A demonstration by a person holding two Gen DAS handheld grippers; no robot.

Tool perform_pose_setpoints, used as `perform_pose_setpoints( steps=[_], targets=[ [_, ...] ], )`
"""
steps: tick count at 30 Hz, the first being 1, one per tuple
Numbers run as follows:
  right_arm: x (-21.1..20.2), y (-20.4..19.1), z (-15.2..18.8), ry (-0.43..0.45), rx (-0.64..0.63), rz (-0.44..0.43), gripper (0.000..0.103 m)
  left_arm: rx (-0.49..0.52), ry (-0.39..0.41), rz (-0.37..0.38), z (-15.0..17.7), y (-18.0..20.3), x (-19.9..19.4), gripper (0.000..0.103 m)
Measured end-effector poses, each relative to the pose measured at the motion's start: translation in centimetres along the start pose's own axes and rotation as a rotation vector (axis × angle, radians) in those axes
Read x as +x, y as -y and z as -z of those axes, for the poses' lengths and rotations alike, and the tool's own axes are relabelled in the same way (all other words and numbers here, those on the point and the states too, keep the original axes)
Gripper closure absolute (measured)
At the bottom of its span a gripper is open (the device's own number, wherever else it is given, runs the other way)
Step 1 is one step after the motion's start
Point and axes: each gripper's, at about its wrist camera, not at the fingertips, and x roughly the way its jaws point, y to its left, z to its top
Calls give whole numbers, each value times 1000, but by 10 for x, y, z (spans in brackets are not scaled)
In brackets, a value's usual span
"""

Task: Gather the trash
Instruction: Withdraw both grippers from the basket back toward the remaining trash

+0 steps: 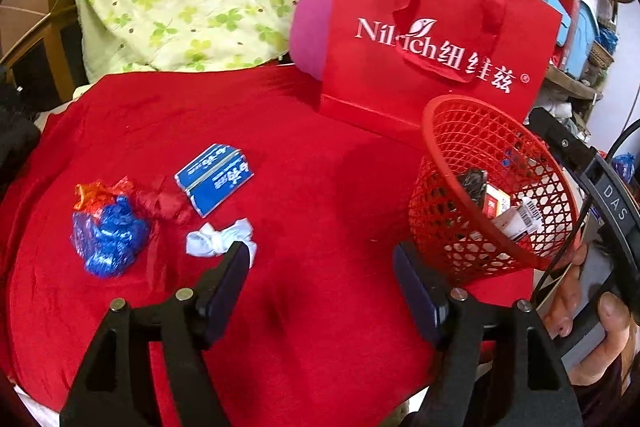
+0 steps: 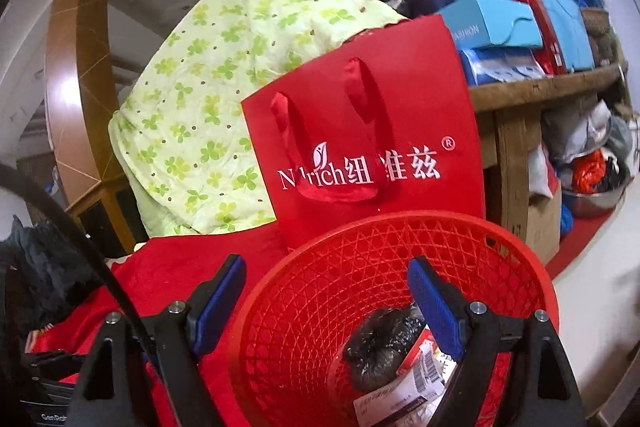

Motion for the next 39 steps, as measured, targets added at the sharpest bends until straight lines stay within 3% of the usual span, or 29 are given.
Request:
perform_pose_setpoints(
  steps=[14,23,30,39],
  targets=[
    [-2,-14,0,49,-69,-30,17,-40,-58,-62,15,-24,11,28],
    [0,-53,12,60,-216,-96,17,-69,-106,-124,31,-50,18,28],
    [11,-85,23,13,-257,-199,17,-117,-144,-180,44,-78,22,28],
    [26,-110,31,-41,-237,-257,17,-175,-147,-203,53,-101,19,28]
  ],
)
